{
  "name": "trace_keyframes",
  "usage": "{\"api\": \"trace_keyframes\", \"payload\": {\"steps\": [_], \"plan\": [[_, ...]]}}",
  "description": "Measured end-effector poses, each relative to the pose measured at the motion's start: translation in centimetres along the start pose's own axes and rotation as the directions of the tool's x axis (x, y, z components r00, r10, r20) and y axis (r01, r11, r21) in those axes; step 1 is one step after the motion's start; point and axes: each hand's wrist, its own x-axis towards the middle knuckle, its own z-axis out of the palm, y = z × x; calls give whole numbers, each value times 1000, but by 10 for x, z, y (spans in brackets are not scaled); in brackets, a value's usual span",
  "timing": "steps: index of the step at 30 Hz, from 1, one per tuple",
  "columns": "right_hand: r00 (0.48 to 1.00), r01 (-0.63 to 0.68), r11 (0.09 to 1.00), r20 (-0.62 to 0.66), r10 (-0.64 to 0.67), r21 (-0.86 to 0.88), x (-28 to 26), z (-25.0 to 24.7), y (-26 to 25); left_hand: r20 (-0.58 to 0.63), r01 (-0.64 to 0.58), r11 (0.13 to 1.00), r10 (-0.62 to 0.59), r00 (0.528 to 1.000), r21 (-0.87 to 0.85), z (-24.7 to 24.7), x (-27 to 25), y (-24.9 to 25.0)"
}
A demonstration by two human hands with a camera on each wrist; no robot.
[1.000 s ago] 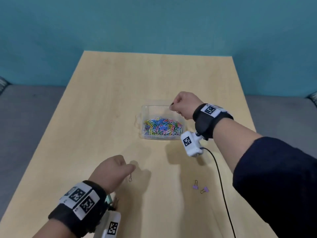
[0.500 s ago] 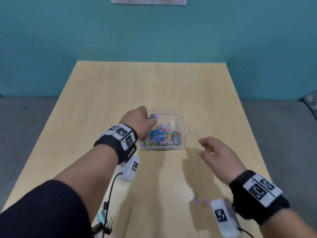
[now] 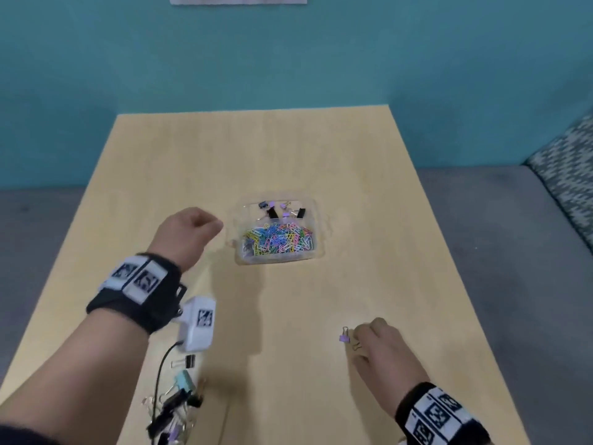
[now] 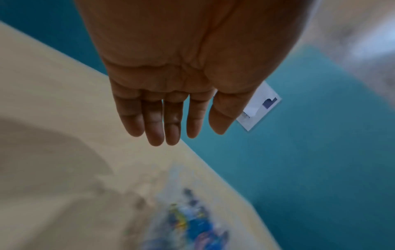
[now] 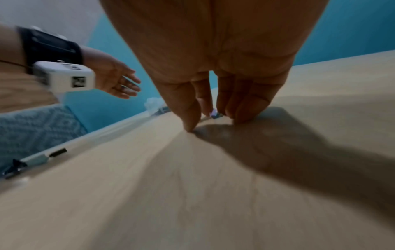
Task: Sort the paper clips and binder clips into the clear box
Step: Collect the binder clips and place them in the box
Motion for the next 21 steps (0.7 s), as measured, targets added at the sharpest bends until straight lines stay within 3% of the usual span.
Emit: {"api": "trace_keyframes", "payload": {"steps": [5,7,10,13,15,17,19,21], "plan": [[997,-72,995,28,74,-76,6,-6,-5,156,143,910,-218,963,389,-24,-89,-73],[991,-126,991,35,128,-50,6,-10,-7,203,137,866,-262,943,481,-19,-111,-94],[983,-167,985,71,170,-46,9,-11,-10,286,11,821,-211,935,571,-1,-129,-107],[967,-249,967,77,244,53,10,-12,-11,274,-69,787,-129,953,613,14,-134,-111],[944,-327,890,60,325,319,8,-13,-11,246,-98,776,-76,966,623,20,-135,-112],[904,-378,701,77,421,605,5,-15,-14,255,-105,783,-70,964,613,23,-134,-110],[881,-382,589,88,465,712,3,-15,-16,260,-107,781,-73,963,615,23,-132,-107],[877,-390,568,104,469,725,5,-14,-20,242,-93,786,-74,967,611,21,-131,-104]]}}
